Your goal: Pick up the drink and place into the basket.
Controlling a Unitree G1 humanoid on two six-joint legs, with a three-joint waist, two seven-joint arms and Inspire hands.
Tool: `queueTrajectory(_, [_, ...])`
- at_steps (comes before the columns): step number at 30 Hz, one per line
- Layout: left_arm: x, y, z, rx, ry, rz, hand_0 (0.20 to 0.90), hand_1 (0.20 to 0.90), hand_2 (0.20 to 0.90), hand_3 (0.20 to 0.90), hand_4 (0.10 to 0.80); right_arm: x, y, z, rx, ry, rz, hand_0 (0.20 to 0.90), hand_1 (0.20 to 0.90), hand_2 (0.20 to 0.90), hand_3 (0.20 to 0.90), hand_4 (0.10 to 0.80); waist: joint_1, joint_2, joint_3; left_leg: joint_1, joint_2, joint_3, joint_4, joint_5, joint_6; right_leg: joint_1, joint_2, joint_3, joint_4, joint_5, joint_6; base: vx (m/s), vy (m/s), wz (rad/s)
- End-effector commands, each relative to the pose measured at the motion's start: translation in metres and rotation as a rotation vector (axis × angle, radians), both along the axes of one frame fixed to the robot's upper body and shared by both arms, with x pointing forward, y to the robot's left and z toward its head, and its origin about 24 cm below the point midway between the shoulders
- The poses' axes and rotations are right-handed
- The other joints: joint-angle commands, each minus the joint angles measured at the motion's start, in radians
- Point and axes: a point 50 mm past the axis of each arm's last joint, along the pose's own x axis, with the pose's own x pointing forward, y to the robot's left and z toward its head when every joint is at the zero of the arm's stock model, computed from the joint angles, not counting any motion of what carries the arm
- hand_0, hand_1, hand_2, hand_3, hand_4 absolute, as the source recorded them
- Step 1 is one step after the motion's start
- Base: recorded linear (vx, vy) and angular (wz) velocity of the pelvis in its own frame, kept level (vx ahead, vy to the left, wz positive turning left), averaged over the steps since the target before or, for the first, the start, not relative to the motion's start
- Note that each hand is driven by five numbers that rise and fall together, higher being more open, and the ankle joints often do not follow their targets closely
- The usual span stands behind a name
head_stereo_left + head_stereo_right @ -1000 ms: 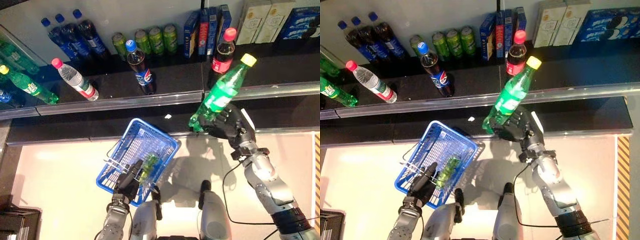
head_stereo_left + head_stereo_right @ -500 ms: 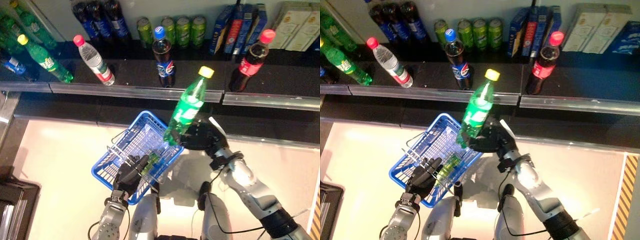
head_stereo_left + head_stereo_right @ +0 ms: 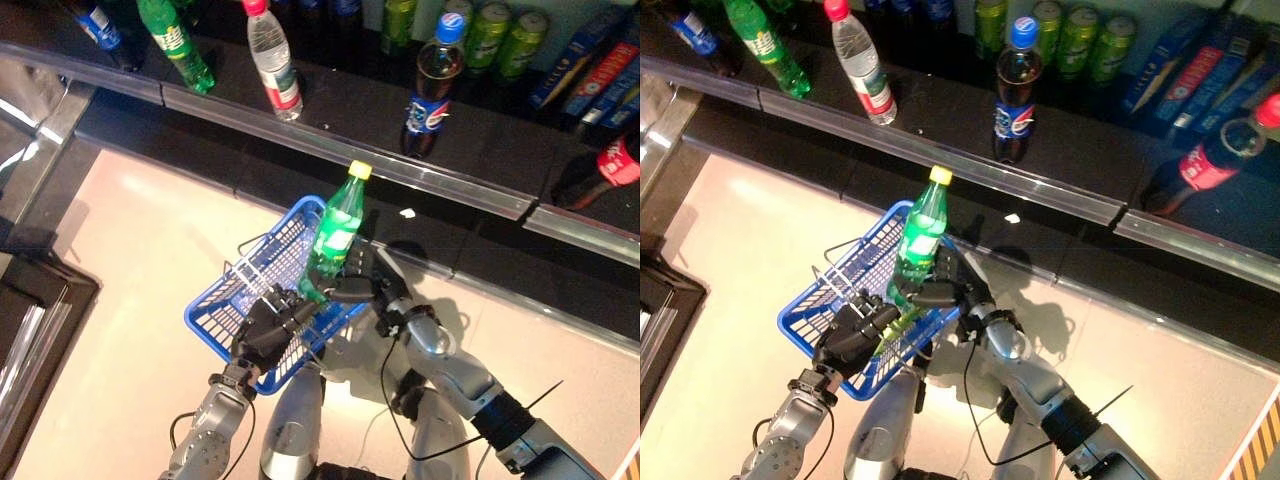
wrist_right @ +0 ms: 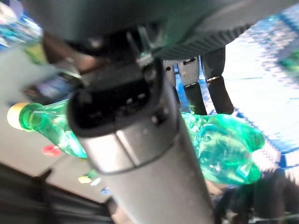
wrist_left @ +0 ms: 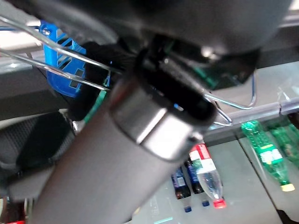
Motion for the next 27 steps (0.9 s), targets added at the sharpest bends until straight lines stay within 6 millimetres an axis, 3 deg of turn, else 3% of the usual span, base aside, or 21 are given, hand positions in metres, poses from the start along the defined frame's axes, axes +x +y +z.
queueTrajectory(1, [0.002,-0.023,0.138,-0.126,-0.782,-0.21,0.3,0.3,0.3,0.2,0.1,0.005,0.068,0.087,0.171,-0.379,0.195,0.3,0.3,0.3,0.2,0.1,0.018,0.0,-0.031,-0.044,-0.022,-0.031,0.117,0.07,0.034,0.122,-0.014,-0.005,-0.125,0.106,-0.011,0.028,-0.033,0.24])
queueTrajectory(5, [-0.002,-0.026,0.151,-0.151,-0.858,-0.318,0.3,0.3,0.3,0.2,0.1,0.028,0.065,0.061,0.081,-0.286,0.087,0.3,0.3,0.3,0.2,0.1,0.067,0.012,-0.024,-0.057,-0.046,-0.063,0.116,0.06,0.036,0.126,-0.033,-0.046,-0.12,0.106,-0.005,0.027,-0.032,0.3])
queueTrajectory(8, [-0.005,-0.029,0.156,-0.162,-0.886,-0.367,0.3,0.3,0.3,0.2,0.1,0.035,0.063,0.055,0.059,-0.255,0.059,0.3,0.3,0.3,0.2,0.1,0.087,0.017,-0.022,-0.063,-0.058,-0.077,0.116,0.054,0.037,0.13,-0.039,-0.059,-0.121,0.107,-0.003,0.035,-0.024,0.28])
queueTrajectory(18, [-0.009,-0.045,0.166,-0.144,-0.927,-0.529,0.3,0.3,0.3,0.2,0.1,0.055,0.074,0.059,0.077,-0.191,0.017,0.3,0.3,0.3,0.2,0.1,0.156,0.026,-0.014,-0.08,-0.099,-0.123,0.114,0.024,0.046,0.139,-0.068,-0.108,-0.114,0.116,0.012,0.042,-0.028,0.21])
queueTrajectory(21, [-0.008,-0.046,0.168,-0.143,-0.927,-0.547,0.3,0.3,0.3,0.2,0.1,0.059,0.08,0.055,0.089,-0.123,0.038,0.3,0.3,0.3,0.2,0.1,0.171,0.029,-0.008,-0.088,-0.105,-0.129,0.121,0.016,0.048,0.136,-0.077,-0.119,-0.104,0.116,0.013,0.042,-0.001,0.2])
queueTrajectory(27, [-0.012,-0.048,0.167,-0.133,-0.93,-0.593,0.3,0.3,0.3,0.2,0.1,0.047,0.099,0.02,0.144,0.142,0.196,0.3,0.3,0.3,0.2,0.1,0.198,0.024,-0.007,-0.109,-0.113,-0.137,0.124,0.004,0.054,0.13,-0.09,-0.133,-0.1,0.123,0.018,0.049,-0.009,0.09])
